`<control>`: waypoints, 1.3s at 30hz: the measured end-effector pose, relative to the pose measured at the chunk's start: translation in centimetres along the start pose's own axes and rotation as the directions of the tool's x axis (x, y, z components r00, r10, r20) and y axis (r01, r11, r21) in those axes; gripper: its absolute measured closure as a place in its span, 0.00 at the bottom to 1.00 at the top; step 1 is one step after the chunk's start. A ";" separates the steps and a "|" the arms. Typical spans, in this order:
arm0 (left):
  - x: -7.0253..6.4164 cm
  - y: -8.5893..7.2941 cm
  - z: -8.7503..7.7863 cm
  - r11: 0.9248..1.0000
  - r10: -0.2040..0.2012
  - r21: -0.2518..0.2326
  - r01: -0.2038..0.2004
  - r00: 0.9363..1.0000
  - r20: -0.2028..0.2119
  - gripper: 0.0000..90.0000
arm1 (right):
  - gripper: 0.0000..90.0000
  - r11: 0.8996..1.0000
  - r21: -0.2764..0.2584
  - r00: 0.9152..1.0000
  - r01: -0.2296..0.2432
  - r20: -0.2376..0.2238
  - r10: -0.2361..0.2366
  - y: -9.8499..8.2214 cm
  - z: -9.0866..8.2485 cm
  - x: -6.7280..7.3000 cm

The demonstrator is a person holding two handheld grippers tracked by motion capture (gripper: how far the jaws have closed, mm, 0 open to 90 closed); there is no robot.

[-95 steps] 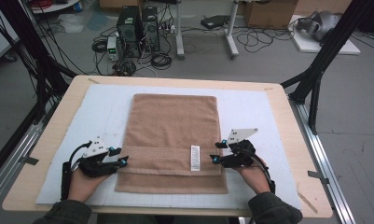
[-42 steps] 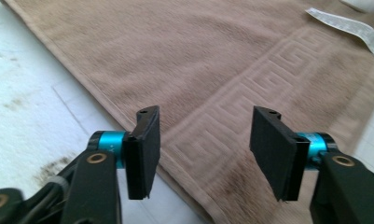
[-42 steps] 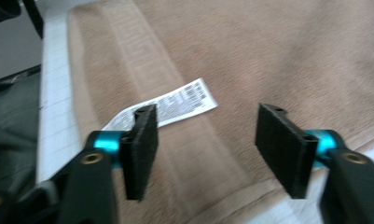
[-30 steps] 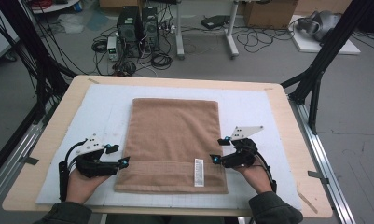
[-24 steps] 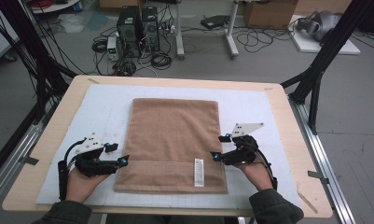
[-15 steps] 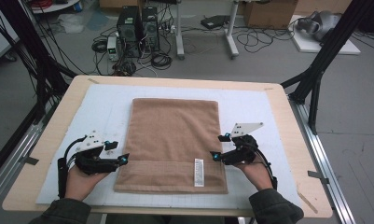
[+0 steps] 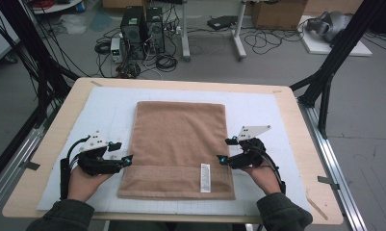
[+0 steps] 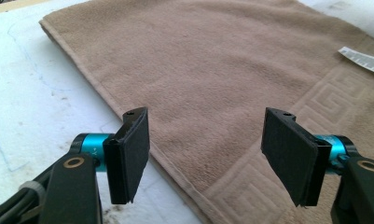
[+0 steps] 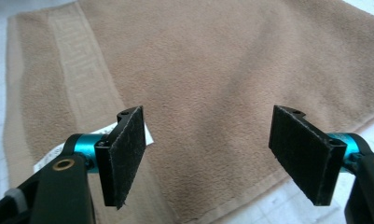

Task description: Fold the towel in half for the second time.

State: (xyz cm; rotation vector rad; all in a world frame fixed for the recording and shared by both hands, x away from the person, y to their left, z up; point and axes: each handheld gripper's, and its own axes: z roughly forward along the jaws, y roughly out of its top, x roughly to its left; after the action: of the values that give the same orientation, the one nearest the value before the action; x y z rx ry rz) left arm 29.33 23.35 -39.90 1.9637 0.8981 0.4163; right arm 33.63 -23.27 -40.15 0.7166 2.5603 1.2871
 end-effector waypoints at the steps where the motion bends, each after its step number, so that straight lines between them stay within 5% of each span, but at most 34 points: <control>1: 0.2 0.3 0.0 1.000 0.005 0.001 -0.005 1.000 -0.003 0.36 | 0.30 1.000 0.002 1.000 0.006 0.007 -0.006 0.1 0.0 -0.2; 10: 1.9 4.6 0.9 0.998 0.055 -0.016 -0.056 0.997 -0.058 0.36 | 0.30 1.000 0.006 0.997 -0.001 0.072 0.001 3.6 -1.0 -3.6; 13: 2.9 5.5 1.9 0.999 0.037 -0.025 -0.039 0.997 -0.070 0.37 | 0.30 1.000 0.015 0.995 -0.019 0.094 0.017 4.8 -0.5 -5.2; 16: 4.1 5.3 3.3 1.000 0.003 -0.024 -0.005 0.996 -0.094 0.40 | 0.31 0.998 0.025 0.992 -0.049 0.115 0.046 5.0 0.5 -6.9; 20: 5.6 4.9 5.3 0.995 -0.097 -0.037 0.094 0.989 -0.107 0.44 | 0.35 0.994 0.044 0.986 -0.100 0.135 0.093 4.0 2.2 -8.7; 22: 6.1 4.7 6.1 0.994 -0.105 -0.041 0.100 0.986 -0.128 0.48 | 0.36 0.991 0.049 0.981 -0.127 0.153 0.118 3.5 3.0 -9.4; 26: 7.2 3.7 8.2 0.993 -0.112 0.024 0.118 0.979 -0.168 0.50 | 0.39 0.988 0.058 0.972 -0.142 0.199 0.128 2.8 4.4 -10.3; 31: 8.5 2.5 9.9 0.979 -0.181 0.056 0.194 0.966 -0.185 0.51 | 0.43 0.980 0.095 0.964 -0.173 0.222 0.149 1.7 6.4 -11.1; 37: 8.7 1.9 11.0 0.976 -0.171 0.102 0.192 0.968 -0.181 0.57 | 0.46 0.972 0.071 0.959 -0.222 0.198 0.205 0.8 7.5 -11.5; 39: 8.7 1.9 10.9 0.975 -0.178 0.102 0.198 0.968 -0.177 0.64 | 0.59 0.972 0.085 0.962 -0.218 0.186 0.200 1.0 7.5 -11.3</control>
State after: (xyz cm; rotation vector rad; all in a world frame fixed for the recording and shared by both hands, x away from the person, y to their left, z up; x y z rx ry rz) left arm 42.59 22.55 -44.62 1.9495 1.2312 0.4299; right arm 46.53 -23.08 -44.46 1.0970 2.4759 1.0940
